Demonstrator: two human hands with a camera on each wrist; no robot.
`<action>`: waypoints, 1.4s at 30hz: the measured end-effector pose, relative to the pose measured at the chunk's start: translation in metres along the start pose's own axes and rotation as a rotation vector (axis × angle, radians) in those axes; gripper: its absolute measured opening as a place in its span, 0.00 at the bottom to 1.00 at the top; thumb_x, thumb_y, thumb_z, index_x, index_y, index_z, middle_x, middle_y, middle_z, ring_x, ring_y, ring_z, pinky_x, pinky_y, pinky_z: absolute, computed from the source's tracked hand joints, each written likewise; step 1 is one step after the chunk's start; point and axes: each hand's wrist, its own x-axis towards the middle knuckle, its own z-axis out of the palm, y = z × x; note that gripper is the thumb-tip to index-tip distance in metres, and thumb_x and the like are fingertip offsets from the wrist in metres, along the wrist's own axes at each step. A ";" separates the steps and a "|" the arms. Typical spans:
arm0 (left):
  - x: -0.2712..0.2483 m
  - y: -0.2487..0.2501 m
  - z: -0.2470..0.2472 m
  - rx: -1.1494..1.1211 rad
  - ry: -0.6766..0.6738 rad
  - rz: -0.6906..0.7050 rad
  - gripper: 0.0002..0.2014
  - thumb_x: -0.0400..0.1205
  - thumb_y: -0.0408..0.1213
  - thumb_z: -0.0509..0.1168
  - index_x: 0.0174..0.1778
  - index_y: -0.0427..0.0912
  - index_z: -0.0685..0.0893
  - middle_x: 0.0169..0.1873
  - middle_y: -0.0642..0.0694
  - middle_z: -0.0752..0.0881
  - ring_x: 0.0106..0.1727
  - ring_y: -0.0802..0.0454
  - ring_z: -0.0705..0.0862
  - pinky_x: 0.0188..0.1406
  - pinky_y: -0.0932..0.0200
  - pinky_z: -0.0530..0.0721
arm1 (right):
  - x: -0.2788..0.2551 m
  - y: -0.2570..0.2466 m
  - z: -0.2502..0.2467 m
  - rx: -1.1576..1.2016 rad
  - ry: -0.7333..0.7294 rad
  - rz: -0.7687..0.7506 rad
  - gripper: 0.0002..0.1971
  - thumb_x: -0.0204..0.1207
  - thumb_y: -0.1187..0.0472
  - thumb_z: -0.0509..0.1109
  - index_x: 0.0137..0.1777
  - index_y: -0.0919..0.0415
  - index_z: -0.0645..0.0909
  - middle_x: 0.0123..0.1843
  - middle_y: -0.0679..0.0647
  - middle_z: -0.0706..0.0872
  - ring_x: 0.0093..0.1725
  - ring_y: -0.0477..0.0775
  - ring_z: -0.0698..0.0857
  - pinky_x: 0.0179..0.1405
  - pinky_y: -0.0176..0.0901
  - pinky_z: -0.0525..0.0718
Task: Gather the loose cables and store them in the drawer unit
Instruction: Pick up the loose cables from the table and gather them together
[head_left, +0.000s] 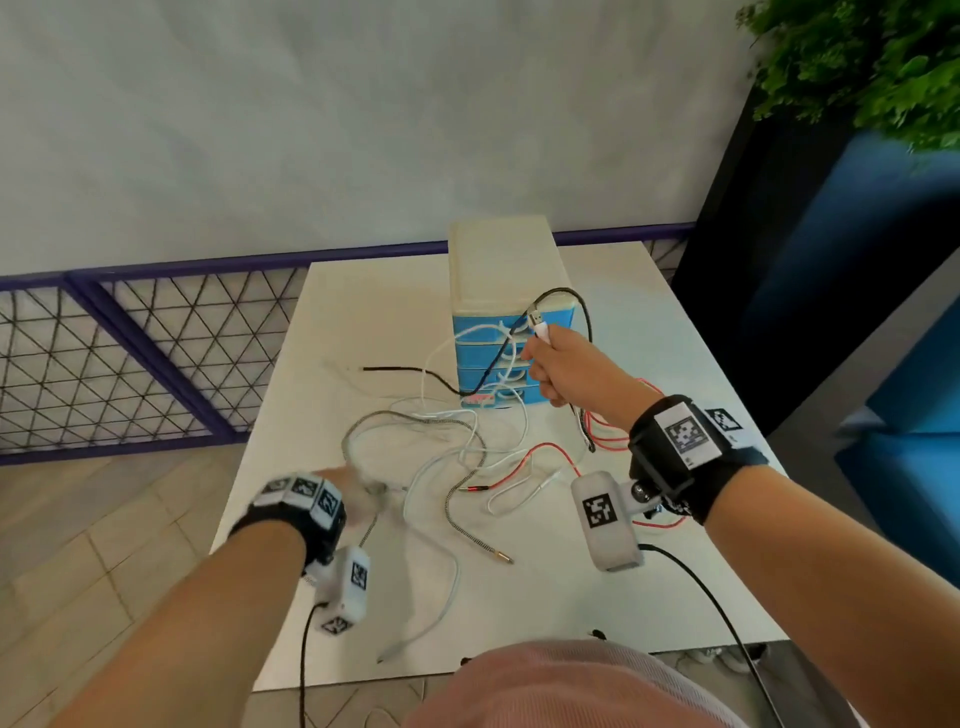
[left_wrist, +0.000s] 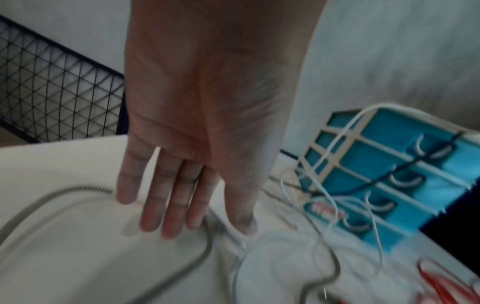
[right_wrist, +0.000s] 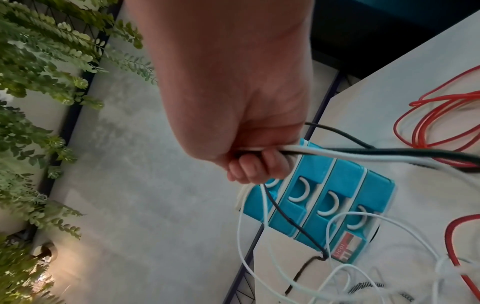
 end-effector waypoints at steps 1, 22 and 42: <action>-0.001 0.002 0.011 0.033 -0.050 0.025 0.20 0.72 0.59 0.59 0.36 0.44 0.84 0.39 0.45 0.91 0.39 0.48 0.88 0.49 0.57 0.86 | -0.001 -0.001 0.002 0.011 -0.041 0.002 0.18 0.89 0.60 0.45 0.39 0.59 0.71 0.21 0.48 0.71 0.14 0.41 0.67 0.15 0.29 0.64; -0.088 0.080 -0.079 -0.727 0.109 0.560 0.22 0.85 0.56 0.52 0.32 0.44 0.75 0.17 0.56 0.65 0.19 0.56 0.62 0.19 0.64 0.64 | 0.029 0.013 0.063 -0.124 -0.095 -0.386 0.10 0.89 0.57 0.51 0.49 0.57 0.72 0.34 0.50 0.74 0.23 0.45 0.72 0.24 0.38 0.73; -0.040 0.024 -0.072 0.018 0.334 0.376 0.13 0.87 0.32 0.53 0.50 0.39 0.85 0.46 0.46 0.80 0.41 0.50 0.79 0.41 0.57 0.77 | 0.047 0.018 -0.054 -0.394 0.724 -0.241 0.10 0.83 0.62 0.53 0.54 0.62 0.76 0.45 0.58 0.83 0.46 0.63 0.86 0.49 0.60 0.85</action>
